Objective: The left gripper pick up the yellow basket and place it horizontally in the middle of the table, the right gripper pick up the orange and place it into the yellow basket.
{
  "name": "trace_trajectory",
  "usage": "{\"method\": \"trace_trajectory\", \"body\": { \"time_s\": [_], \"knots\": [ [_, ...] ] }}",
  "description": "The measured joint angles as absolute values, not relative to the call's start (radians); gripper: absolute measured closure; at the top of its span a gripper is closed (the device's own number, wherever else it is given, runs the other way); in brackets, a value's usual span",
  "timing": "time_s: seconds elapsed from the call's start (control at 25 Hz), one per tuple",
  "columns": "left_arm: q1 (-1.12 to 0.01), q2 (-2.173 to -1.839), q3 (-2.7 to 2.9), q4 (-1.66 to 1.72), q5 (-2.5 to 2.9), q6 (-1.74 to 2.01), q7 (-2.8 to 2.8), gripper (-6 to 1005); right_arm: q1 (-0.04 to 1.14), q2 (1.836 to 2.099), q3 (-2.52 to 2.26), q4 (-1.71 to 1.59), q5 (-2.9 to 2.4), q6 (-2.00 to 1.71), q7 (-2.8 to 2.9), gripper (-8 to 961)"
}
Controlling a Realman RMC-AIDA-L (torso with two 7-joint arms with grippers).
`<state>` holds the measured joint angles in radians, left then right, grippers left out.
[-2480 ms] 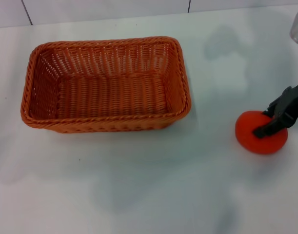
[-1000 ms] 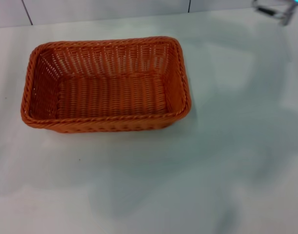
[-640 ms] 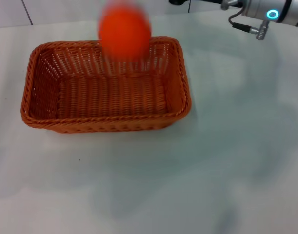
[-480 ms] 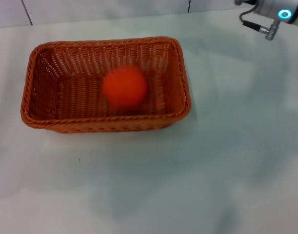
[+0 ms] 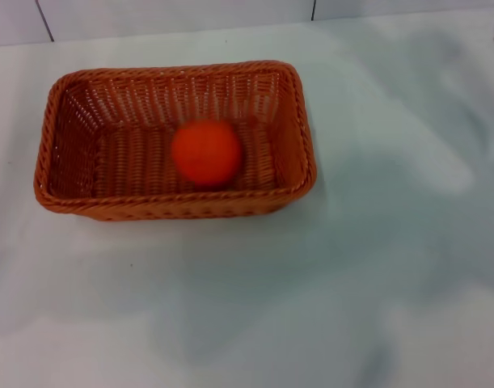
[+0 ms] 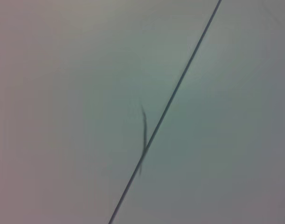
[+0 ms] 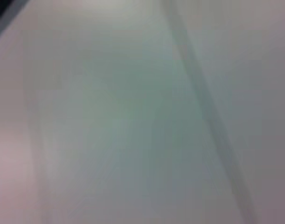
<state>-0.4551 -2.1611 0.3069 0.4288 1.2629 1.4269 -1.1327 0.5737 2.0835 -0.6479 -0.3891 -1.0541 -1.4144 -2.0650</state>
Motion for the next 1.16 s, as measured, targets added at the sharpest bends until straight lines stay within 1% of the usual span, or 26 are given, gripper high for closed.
{"method": "trace_trajectory", "body": {
  "time_s": [0.32, 0.6, 0.8, 1.16],
  "knots": [
    [-0.455, -2.162, 0.305, 0.378, 1.224, 1.472, -1.062, 264, 0.559, 2.086, -0.589, -0.245, -0.883, -1.371, -2.331, 21],
    [-0.466, -2.165, 0.304, 0.176, 1.064, 1.618, -0.647, 266, 0.566, 2.086, -0.556, -0.209, -0.870, -1.342, -2.519, 31],
    [-0.482, -2.171, 0.297, 0.081, 1.046, 1.663, -0.420, 265, 0.573, 2.086, -0.530, -0.205, -0.868, -1.299, -2.540, 31],
    [-0.485, -2.172, 0.293, 0.040, 1.045, 1.675, -0.389, 264, 0.582, 2.086, -0.515, -0.204, -0.867, -1.279, -2.541, 31]
  ]
}}
